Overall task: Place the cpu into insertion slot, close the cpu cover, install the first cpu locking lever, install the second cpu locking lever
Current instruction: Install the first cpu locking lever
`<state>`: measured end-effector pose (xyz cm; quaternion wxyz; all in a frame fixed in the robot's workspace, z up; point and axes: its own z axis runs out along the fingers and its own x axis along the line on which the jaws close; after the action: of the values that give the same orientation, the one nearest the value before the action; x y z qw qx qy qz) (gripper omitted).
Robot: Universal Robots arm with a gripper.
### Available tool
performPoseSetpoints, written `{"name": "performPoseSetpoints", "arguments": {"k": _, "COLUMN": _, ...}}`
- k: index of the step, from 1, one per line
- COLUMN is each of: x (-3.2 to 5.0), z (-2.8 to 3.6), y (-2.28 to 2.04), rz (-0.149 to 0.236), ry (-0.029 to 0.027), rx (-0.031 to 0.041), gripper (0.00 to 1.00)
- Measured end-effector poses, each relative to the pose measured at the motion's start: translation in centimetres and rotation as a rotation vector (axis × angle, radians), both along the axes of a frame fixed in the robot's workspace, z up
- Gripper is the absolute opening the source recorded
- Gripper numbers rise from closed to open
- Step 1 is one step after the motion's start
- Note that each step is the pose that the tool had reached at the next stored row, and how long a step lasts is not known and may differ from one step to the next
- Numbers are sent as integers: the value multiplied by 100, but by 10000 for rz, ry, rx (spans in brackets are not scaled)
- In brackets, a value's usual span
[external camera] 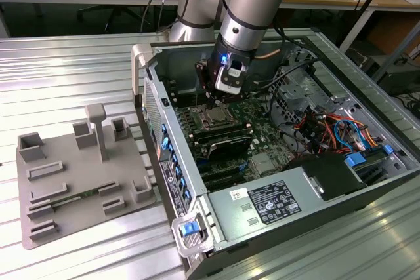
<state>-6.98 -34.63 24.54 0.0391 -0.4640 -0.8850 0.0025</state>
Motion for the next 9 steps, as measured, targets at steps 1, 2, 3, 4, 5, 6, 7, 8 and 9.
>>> {"name": "performPoseSetpoints", "arguments": {"k": 1, "x": 0, "z": 0, "y": 0, "rz": 13, "ry": 0, "rx": 0, "gripper": 11}}
{"name": "performPoseSetpoints", "arguments": {"k": 2, "x": 0, "z": 0, "y": 0, "rz": 24, "ry": 0, "rx": 0, "gripper": 11}}
{"name": "performPoseSetpoints", "arguments": {"k": 3, "x": 0, "z": 0, "y": 0, "rz": 43, "ry": 0, "rx": 0, "gripper": 11}}
{"name": "performPoseSetpoints", "arguments": {"k": 4, "x": 0, "z": 0, "y": 0, "rz": 55, "ry": 0, "rx": 0, "gripper": 11}}
{"name": "performPoseSetpoints", "arguments": {"k": 5, "x": 0, "z": 0, "y": 0, "rz": 67, "ry": 0, "rx": 0, "gripper": 11}}
{"name": "performPoseSetpoints", "arguments": {"k": 6, "x": 0, "z": 0, "y": 0, "rz": 79, "ry": 0, "rx": 0, "gripper": 11}}
{"name": "performPoseSetpoints", "arguments": {"k": 7, "x": 0, "z": 0, "y": 0, "rz": 93, "ry": 0, "rx": 0, "gripper": 11}}
{"name": "performPoseSetpoints", "arguments": {"k": 8, "x": 0, "z": 0, "y": 0, "rz": 105, "ry": 0, "rx": 0, "gripper": 11}}
{"name": "performPoseSetpoints", "arguments": {"k": 9, "x": 0, "z": 0, "y": 0, "rz": 122, "ry": 0, "rx": 0, "gripper": 11}}
